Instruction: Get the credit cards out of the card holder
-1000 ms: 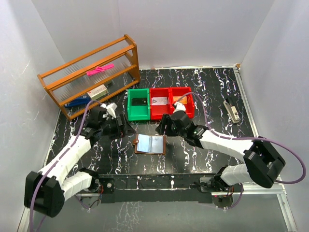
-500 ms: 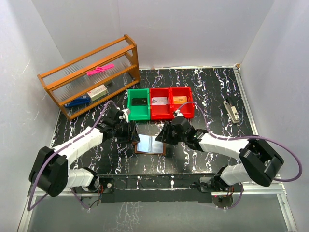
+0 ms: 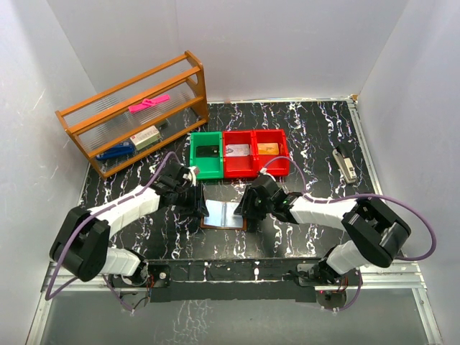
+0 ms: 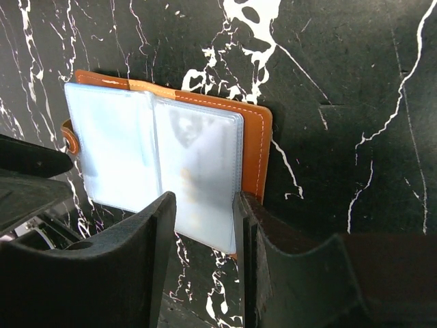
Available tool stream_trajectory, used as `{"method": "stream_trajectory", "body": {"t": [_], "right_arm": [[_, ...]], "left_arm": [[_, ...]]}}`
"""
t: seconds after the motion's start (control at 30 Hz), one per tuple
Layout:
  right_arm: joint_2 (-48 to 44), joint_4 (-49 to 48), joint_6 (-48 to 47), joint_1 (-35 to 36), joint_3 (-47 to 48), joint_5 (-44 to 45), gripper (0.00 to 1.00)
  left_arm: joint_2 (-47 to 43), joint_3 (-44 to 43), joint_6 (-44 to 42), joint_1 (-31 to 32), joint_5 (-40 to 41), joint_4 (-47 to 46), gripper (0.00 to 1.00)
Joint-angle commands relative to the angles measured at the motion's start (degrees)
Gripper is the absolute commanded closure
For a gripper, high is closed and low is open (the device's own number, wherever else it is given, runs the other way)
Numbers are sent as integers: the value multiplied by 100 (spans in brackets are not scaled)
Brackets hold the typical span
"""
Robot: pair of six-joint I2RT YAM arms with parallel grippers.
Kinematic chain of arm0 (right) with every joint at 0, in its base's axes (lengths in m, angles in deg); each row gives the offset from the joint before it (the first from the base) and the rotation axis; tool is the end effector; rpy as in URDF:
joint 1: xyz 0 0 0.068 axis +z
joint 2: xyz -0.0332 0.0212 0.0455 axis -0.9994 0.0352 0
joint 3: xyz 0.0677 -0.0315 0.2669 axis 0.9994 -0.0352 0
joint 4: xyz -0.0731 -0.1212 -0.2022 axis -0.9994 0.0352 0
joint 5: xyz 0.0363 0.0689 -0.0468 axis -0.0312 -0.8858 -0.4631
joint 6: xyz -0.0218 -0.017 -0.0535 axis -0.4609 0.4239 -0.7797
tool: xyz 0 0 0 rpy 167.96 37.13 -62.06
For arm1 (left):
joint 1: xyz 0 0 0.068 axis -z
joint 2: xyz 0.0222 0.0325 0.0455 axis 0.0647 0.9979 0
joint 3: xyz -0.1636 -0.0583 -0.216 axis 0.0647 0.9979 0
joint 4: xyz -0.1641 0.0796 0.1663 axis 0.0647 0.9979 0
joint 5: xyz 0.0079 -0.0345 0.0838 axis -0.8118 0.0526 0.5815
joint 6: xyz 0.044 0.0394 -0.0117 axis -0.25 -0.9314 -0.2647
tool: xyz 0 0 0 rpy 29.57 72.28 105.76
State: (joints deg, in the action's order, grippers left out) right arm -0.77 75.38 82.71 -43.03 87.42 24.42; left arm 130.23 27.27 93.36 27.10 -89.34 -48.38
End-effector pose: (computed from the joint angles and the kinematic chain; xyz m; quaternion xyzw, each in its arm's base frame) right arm 0.1833 0.1875 0.1598 0.0768 0.9349 0.2866 0.1950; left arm 0.2034 -0.1376 0.1908 0.0428 0.9410 -0.2847 0.1778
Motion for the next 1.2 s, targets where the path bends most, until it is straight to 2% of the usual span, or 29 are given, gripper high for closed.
{"method": "stream_trajectory", "body": {"t": [0.0,0.13,0.27,0.43,0.9,1.17], "right_arm": [[25,-113,75,14,134,145,63],[131,-244,57,14,158,-46,64],[137,-500,79,13,157,-231,69],[177,-620,71,14,285,-432,70],[251,-608,22,14,533,-642,70],[284,-293,-171,14,739,-758,63]], "left_arm": [[145,-17,-82,104,-91,60,62],[335,-72,-122,169,-14,162,69],[386,-79,-144,246,-27,178,77],[393,1,-69,350,-68,105,85],[305,68,94,487,-82,-10,88],[266,60,158,510,-39,-55,90]]}}
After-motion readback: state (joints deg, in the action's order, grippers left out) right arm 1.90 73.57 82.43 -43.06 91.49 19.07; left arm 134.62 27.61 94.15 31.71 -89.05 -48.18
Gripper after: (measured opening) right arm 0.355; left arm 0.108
